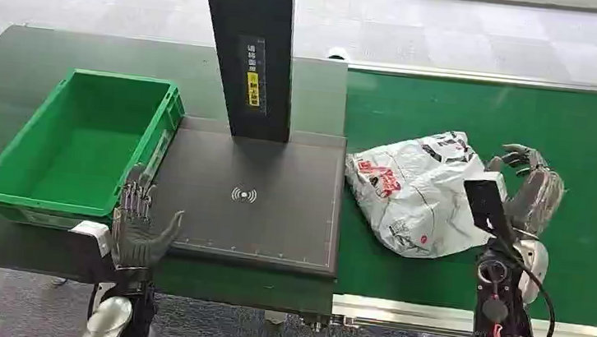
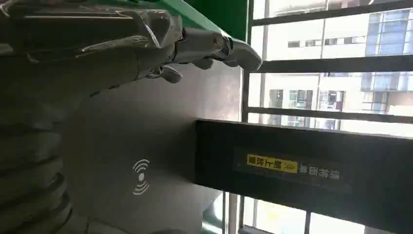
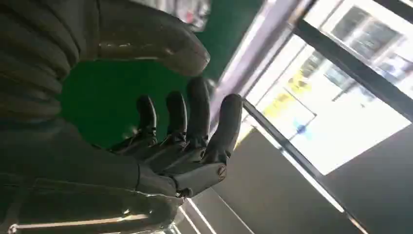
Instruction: Moved the parcel from conveyor to table for the left to box.
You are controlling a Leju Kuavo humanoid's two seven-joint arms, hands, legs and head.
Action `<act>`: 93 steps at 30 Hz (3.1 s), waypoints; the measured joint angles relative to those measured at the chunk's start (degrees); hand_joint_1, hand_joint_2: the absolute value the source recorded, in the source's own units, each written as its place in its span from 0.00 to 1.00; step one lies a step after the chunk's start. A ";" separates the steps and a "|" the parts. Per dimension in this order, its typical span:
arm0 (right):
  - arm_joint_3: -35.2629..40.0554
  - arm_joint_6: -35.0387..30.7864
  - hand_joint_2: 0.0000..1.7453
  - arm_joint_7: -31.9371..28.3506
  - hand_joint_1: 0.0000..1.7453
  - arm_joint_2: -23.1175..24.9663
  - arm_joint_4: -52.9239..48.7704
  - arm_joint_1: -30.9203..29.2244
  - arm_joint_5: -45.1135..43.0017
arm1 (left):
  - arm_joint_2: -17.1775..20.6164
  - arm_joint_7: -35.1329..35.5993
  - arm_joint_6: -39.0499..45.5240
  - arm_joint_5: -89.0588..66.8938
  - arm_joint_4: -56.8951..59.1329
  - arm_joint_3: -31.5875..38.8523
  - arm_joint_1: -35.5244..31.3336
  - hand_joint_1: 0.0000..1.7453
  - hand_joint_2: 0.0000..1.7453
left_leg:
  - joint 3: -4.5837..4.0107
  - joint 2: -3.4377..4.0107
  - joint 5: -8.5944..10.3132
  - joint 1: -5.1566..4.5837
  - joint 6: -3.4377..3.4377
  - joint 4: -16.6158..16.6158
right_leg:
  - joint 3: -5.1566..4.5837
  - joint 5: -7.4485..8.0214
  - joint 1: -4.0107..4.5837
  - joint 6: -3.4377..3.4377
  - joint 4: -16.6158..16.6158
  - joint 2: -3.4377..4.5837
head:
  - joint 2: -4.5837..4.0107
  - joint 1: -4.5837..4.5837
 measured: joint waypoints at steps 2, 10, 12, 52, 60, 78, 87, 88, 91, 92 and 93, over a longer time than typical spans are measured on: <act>0.76 5.90 1.00 8.82 0.00 -0.90 4.29 -2.17 3.84 | 0.07 0.59 -0.37 -0.04 0.00 0.02 0.01 0.00 1.00 | 0.00 -0.02 0.00 0.00 0.00 0.00 | 0.00 0.01 0.00 0.00 0.00 0.00 | 0.00 0.02; 5.21 22.24 1.00 18.38 0.00 -2.63 25.69 -13.24 10.99 | 0.13 1.92 -1.18 -0.61 0.33 0.04 -0.40 0.00 1.00 | -0.03 -0.04 0.04 0.00 0.02 0.02 | -0.04 0.05 0.00 0.03 0.02 -0.01 | 0.00 0.02; 6.65 23.46 1.00 18.82 0.00 -2.54 28.63 -15.04 11.81 | 0.11 1.99 -1.14 -0.61 0.68 0.04 -0.77 0.00 1.00 | -0.05 -0.06 0.04 0.00 0.02 0.02 | -0.05 0.05 0.00 0.03 0.02 -0.01 | 0.00 0.02; 19.52 36.09 1.00 22.12 1.00 1.42 39.82 -14.15 21.43 | -1.01 1.38 -1.29 0.11 9.35 -2.23 -5.22 0.00 1.00 | 0.15 -0.11 0.06 0.00 0.03 0.06 | 0.20 0.04 0.00 0.05 -0.01 -0.09 | 0.00 0.00; 18.32 27.59 1.00 18.77 1.00 1.55 39.84 -13.10 17.74 | -0.50 1.51 -1.01 1.11 7.21 -1.77 -3.76 0.00 1.00 | 0.05 -0.11 0.06 0.00 0.03 0.05 | 0.12 0.04 0.00 0.05 0.00 -0.09 | 0.00 0.02; 4.03 -5.11 1.00 -17.78 1.00 4.87 23.13 -9.31 -8.66 | -0.04 0.00 1.40 -0.09 -1.20 1.75 0.89 0.00 1.00 | -0.09 -0.10 0.07 0.01 0.03 0.05 | -0.05 0.04 0.01 0.04 0.02 -0.07 | 0.00 0.00; 3.30 -10.70 1.00 -21.40 1.00 5.79 10.12 -3.33 -13.02 | 0.11 -0.59 1.44 0.11 -1.49 2.05 0.54 0.00 1.00 | -0.10 -0.09 0.06 0.00 0.03 0.05 | -0.08 0.04 0.01 0.04 0.01 -0.06 | 0.00 0.00; 3.28 -10.70 1.00 -21.40 1.00 5.81 9.48 -3.07 -13.02 | 0.11 -0.59 1.44 0.20 -1.49 2.08 0.53 0.00 1.00 | -0.10 -0.09 0.06 0.00 0.03 0.05 | -0.08 0.04 0.01 0.04 0.01 -0.06 | 0.00 0.00; 3.28 -10.70 1.00 -21.40 1.00 5.85 8.32 -2.67 -13.04 | 0.11 -0.59 1.44 0.24 -1.49 2.10 0.52 0.00 1.00 | -0.09 -0.09 0.06 0.00 0.03 0.05 | -0.07 0.04 0.01 0.04 0.01 -0.06 | 0.00 0.00; 3.26 -10.77 1.00 -21.49 1.00 5.85 8.02 -2.59 -13.15 | 0.11 -0.61 1.46 0.24 -1.49 2.14 0.51 0.00 1.00 | -0.08 -0.09 0.06 0.01 0.03 0.05 | -0.07 0.04 0.01 0.04 0.01 -0.06 | 0.00 0.00; 3.26 -11.12 1.00 -21.71 1.00 5.85 7.77 -2.51 -13.45 | 0.11 -0.70 1.53 0.26 -1.51 2.16 0.52 0.00 1.00 | -0.08 -0.09 0.06 0.01 0.03 0.05 | -0.07 0.04 0.01 0.04 0.02 -0.06 | 0.00 0.00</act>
